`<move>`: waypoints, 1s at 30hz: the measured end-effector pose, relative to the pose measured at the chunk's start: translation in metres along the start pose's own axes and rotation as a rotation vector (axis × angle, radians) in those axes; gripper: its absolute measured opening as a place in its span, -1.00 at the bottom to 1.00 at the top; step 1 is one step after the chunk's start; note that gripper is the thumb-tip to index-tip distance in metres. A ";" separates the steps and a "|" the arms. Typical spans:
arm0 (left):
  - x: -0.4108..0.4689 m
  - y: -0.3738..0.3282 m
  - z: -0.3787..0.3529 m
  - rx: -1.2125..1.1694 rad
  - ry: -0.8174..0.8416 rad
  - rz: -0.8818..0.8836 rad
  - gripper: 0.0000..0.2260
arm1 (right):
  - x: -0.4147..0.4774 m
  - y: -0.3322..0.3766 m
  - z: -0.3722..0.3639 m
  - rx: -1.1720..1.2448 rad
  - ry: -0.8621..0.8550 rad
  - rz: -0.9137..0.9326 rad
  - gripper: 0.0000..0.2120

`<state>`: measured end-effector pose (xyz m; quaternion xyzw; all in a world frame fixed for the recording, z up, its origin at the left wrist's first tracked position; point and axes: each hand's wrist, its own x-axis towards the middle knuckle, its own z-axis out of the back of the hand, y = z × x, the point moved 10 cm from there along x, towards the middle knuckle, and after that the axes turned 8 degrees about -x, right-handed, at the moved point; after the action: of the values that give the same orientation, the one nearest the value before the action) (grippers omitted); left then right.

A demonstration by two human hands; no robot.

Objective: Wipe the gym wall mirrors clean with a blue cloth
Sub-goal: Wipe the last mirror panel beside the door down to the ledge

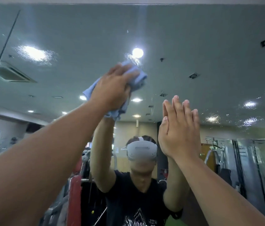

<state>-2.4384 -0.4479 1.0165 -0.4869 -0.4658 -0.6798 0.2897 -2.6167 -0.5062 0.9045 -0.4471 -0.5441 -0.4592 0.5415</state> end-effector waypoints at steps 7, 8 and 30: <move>-0.007 -0.030 -0.022 0.050 0.028 -0.043 -0.51 | 0.000 0.000 0.000 0.030 0.020 -0.002 -0.44; -0.022 -0.046 -0.026 0.086 0.071 -0.172 -0.52 | 0.000 0.000 0.001 0.029 0.023 0.000 -0.43; -0.018 -0.001 -0.011 0.000 0.013 0.123 -0.47 | -0.001 0.000 0.001 0.022 0.006 -0.006 -0.44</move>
<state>-2.4372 -0.4589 0.9983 -0.5102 -0.4329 -0.6639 0.3340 -2.6164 -0.5055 0.9037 -0.4383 -0.5489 -0.4561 0.5465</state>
